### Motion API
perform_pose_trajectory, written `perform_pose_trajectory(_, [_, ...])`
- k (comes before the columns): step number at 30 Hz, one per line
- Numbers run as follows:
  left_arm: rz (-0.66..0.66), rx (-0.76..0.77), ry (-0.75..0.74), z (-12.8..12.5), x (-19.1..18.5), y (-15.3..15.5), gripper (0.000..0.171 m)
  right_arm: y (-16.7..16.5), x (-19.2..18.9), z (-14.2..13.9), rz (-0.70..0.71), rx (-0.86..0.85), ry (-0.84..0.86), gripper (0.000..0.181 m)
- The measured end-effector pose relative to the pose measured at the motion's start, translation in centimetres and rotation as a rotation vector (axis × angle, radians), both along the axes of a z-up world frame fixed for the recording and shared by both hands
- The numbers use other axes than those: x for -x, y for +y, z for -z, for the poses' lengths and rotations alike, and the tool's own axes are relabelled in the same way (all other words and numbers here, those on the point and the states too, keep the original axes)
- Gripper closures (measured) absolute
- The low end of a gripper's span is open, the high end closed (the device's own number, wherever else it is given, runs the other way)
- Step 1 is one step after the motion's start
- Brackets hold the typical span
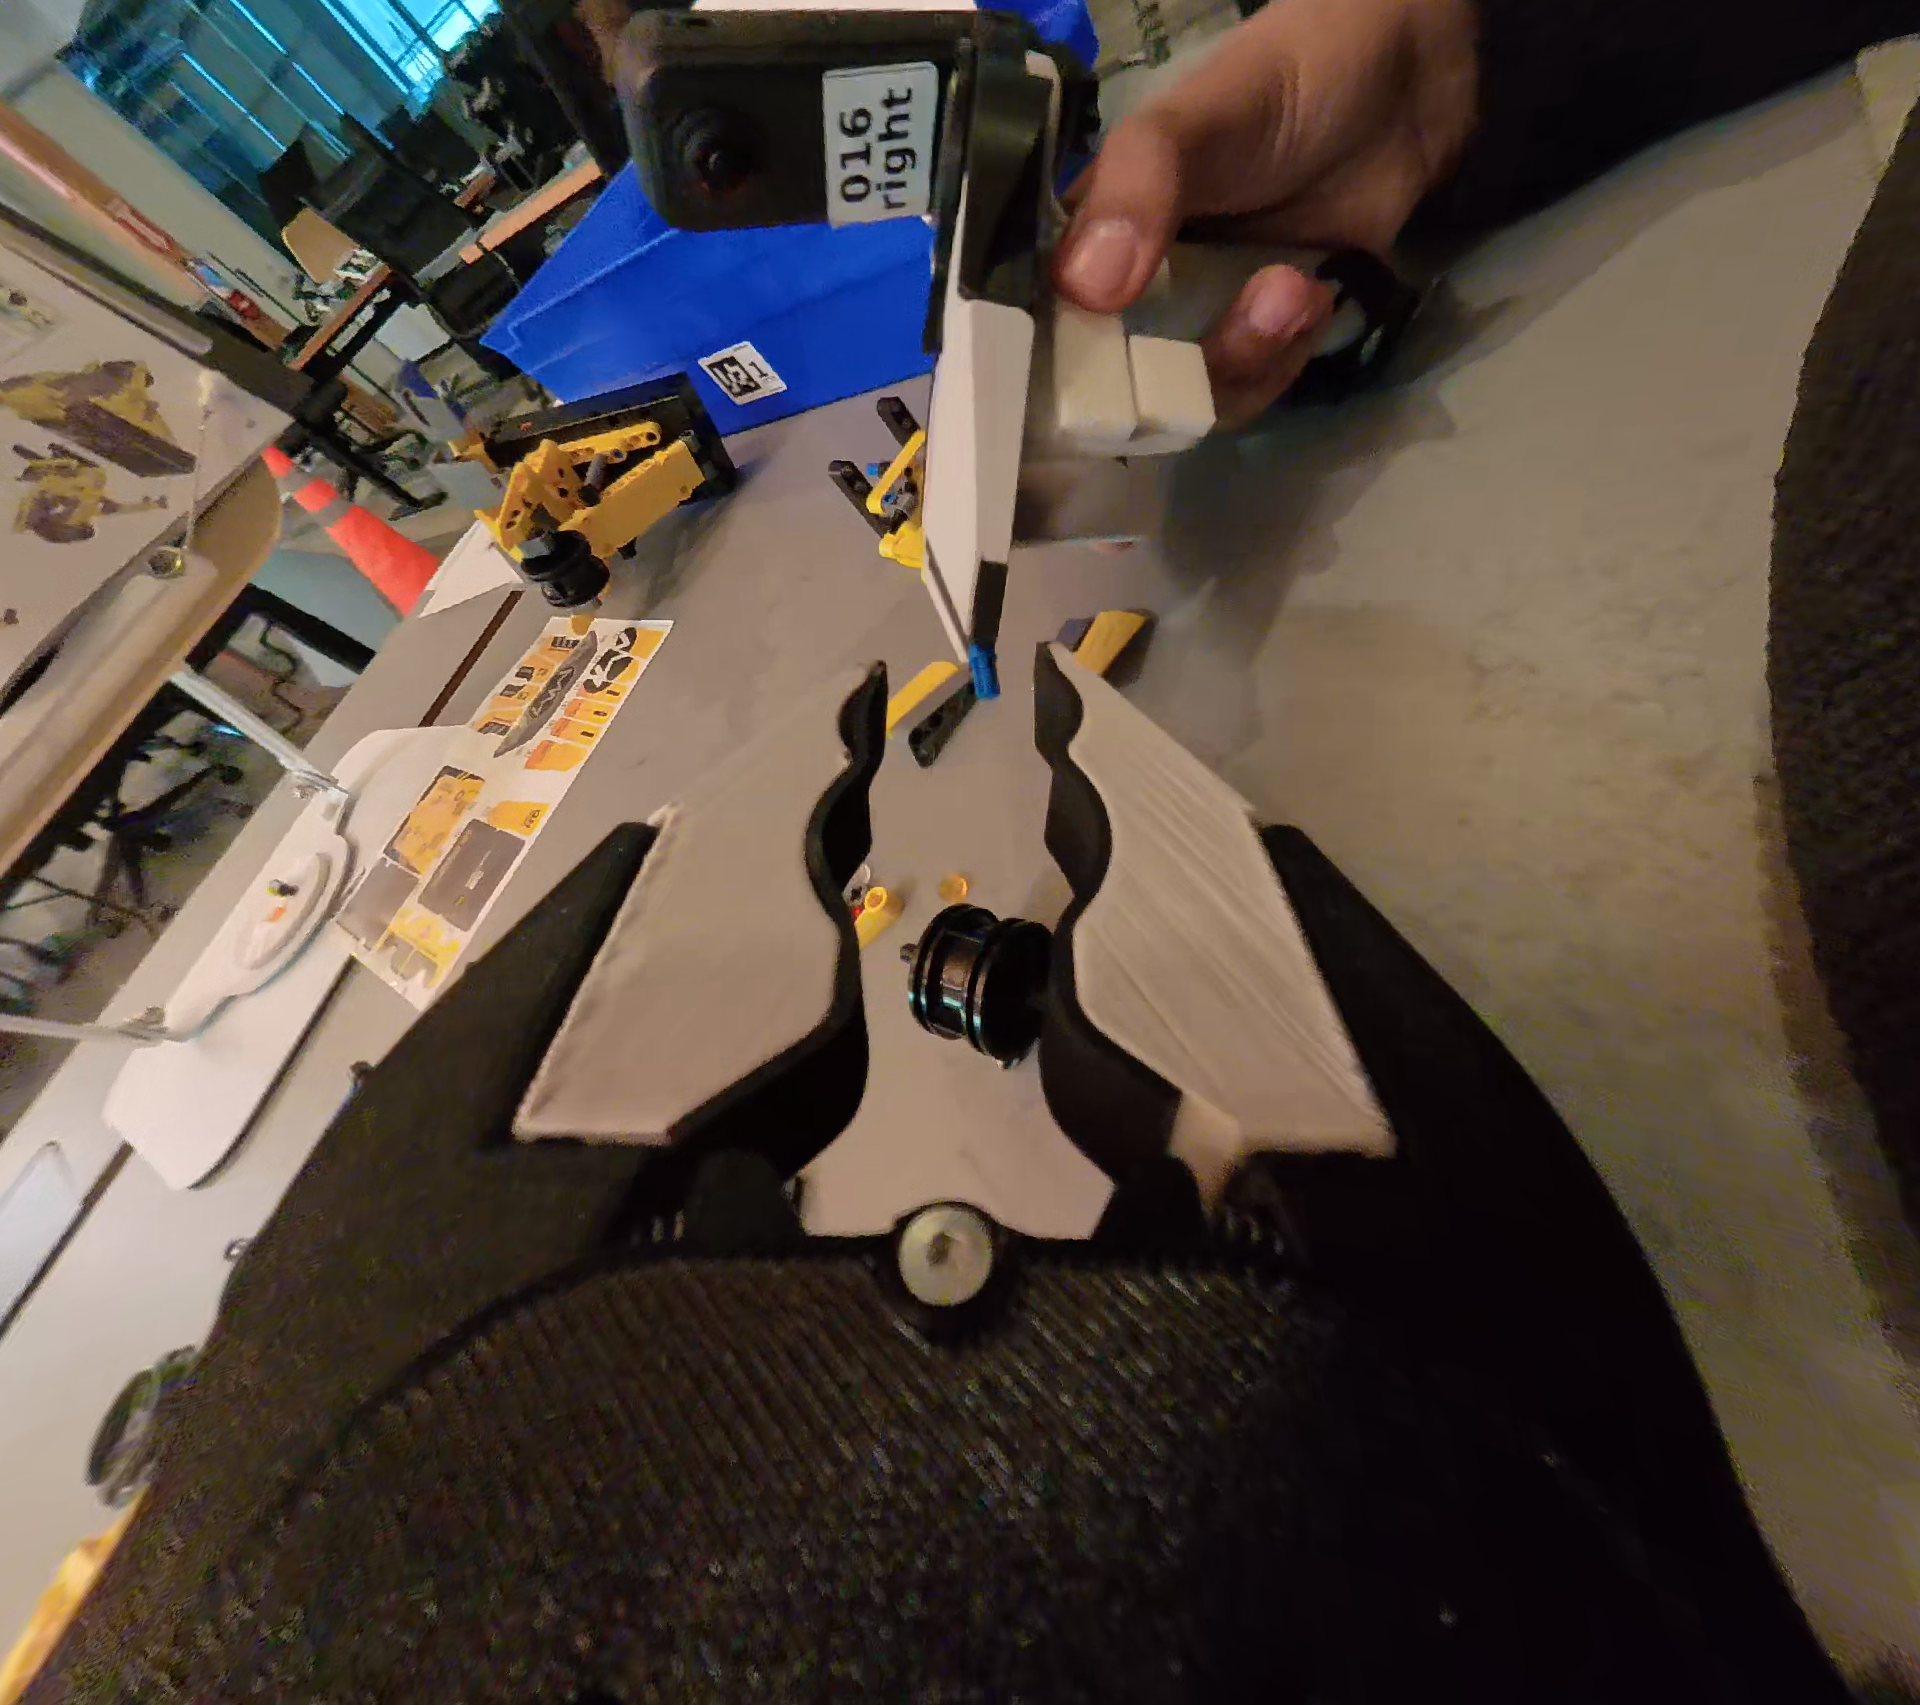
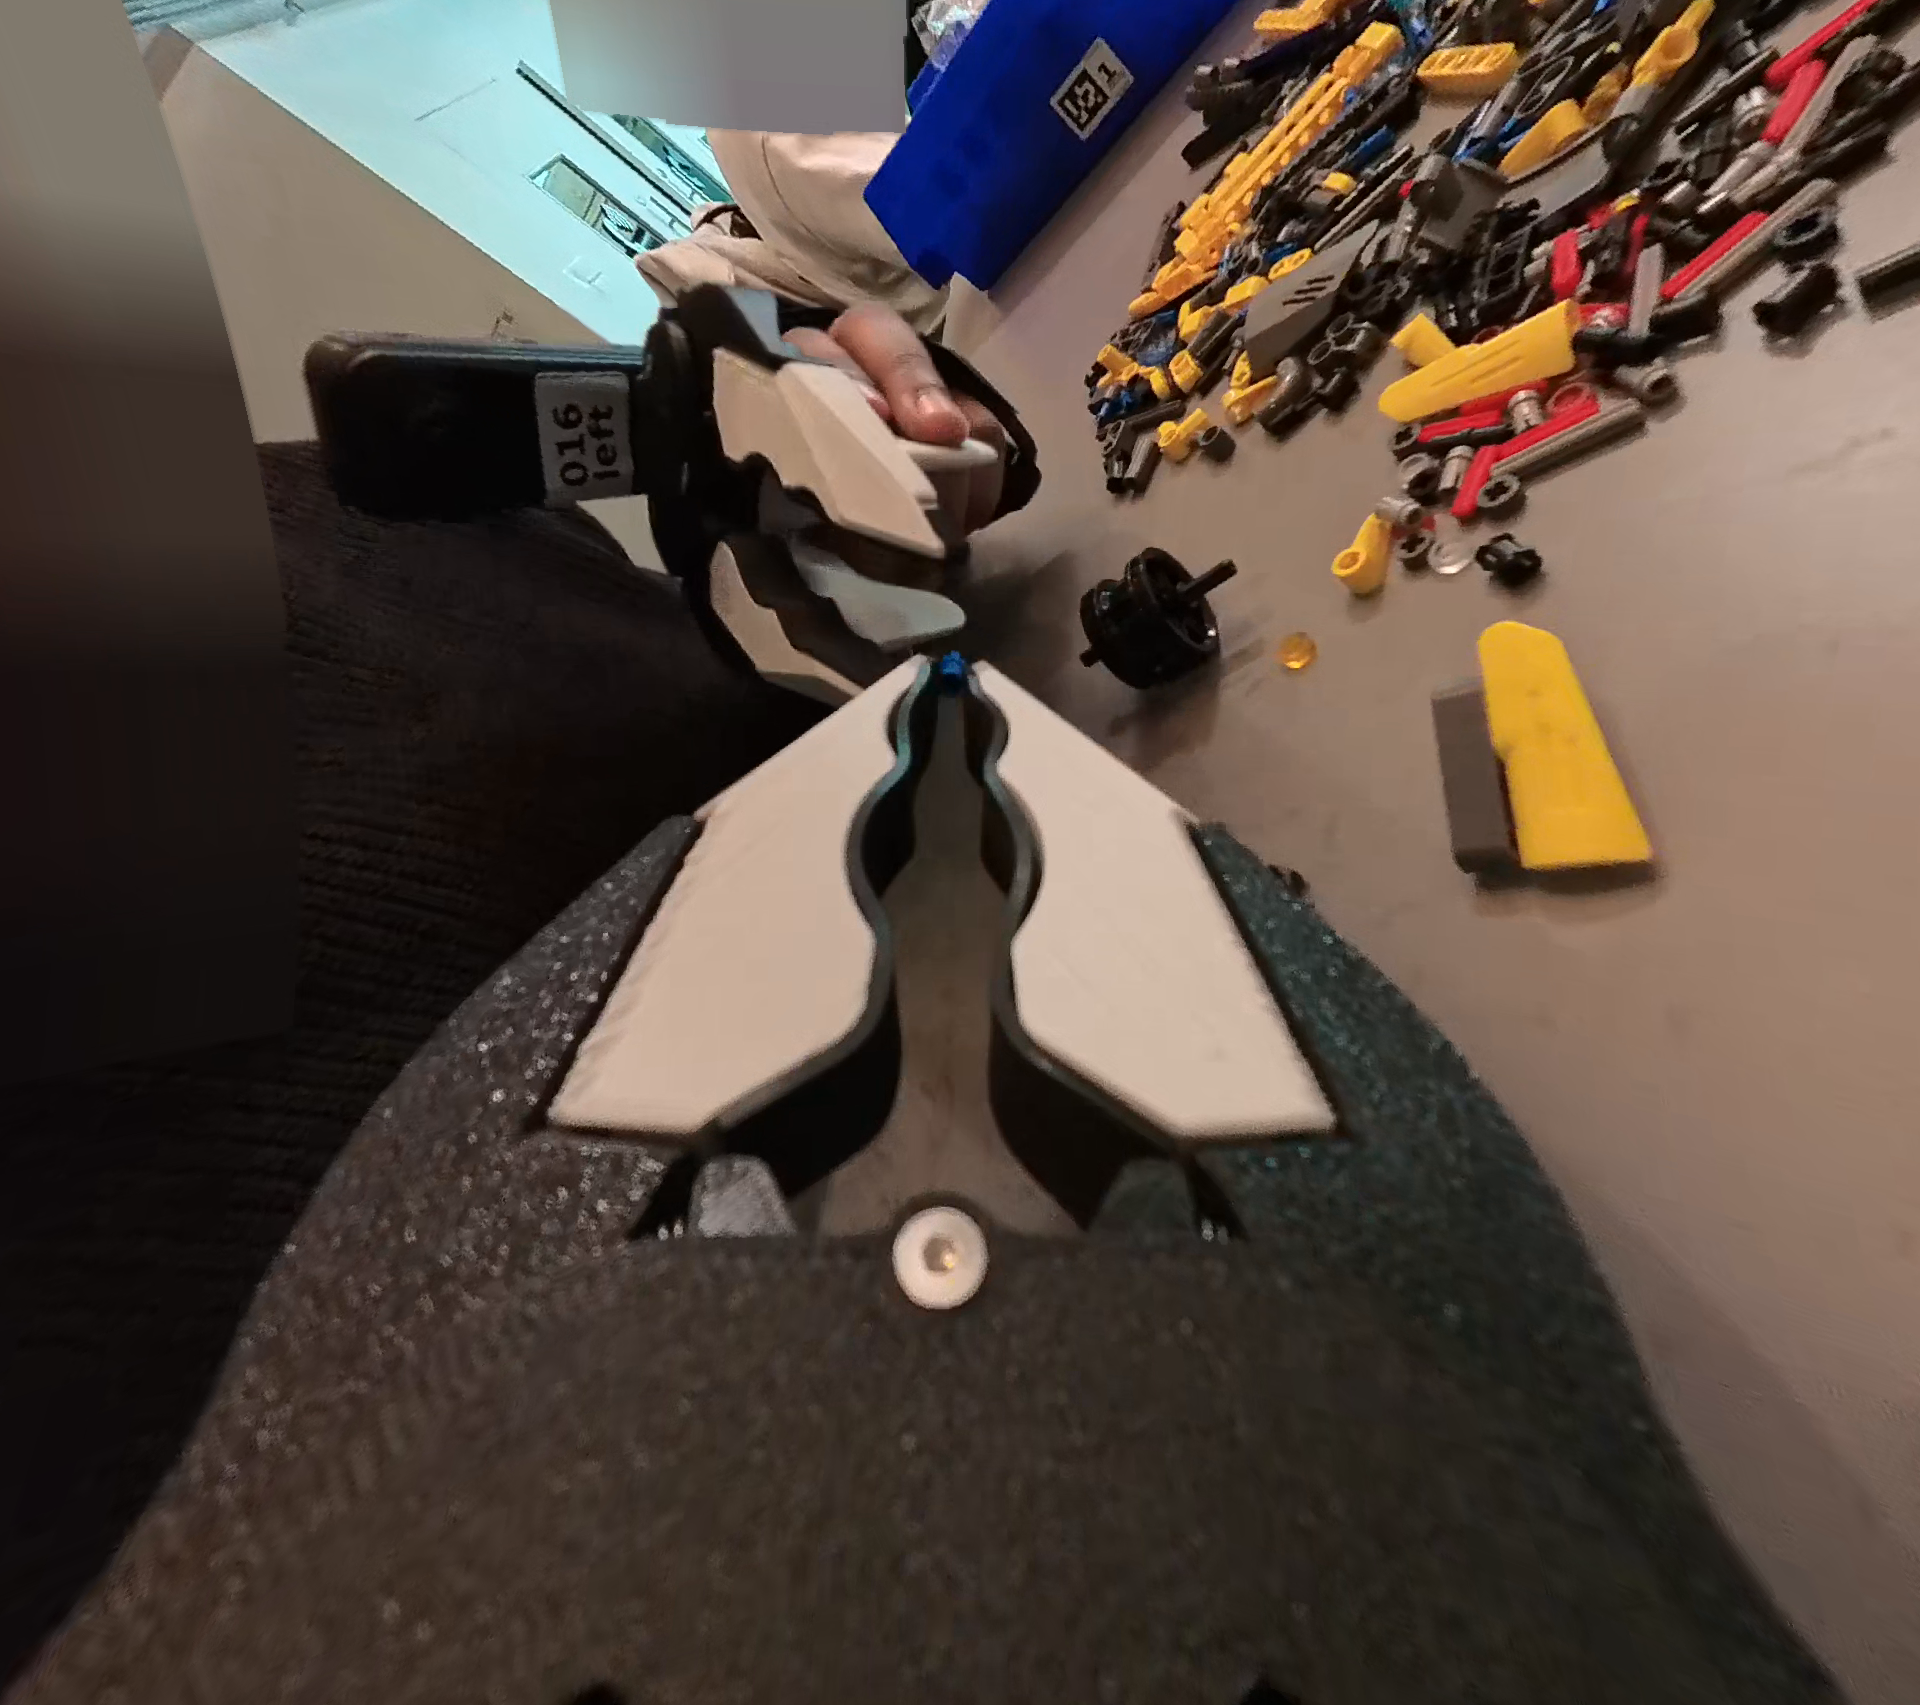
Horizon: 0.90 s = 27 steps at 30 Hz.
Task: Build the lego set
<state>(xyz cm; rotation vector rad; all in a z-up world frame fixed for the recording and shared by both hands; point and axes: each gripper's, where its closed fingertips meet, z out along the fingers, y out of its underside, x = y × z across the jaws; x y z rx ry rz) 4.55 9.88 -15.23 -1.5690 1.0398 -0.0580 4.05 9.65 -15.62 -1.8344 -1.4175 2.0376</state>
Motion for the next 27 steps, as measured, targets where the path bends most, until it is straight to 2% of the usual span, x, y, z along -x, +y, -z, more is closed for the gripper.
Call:
perform_pose_trajectory(5, [-0.024,0.012,-0.085,-0.92,0.79,0.27,0.145,0.36,-0.11,-0.46,0.011,-0.014,0.029,0.177])
perform_pose_trajectory(11, [-0.040,0.046,-0.060,-0.02,0.87,0.59,0.139,0.57,-0.15,-0.46,0.018,-0.038,0.039,0.177])
perform_pose_trajectory(27, [-0.030,0.064,-0.132,-0.71,1.00,0.50,0.138,1.02,-0.11,0.00,0.031,-0.059,0.027,0.177])
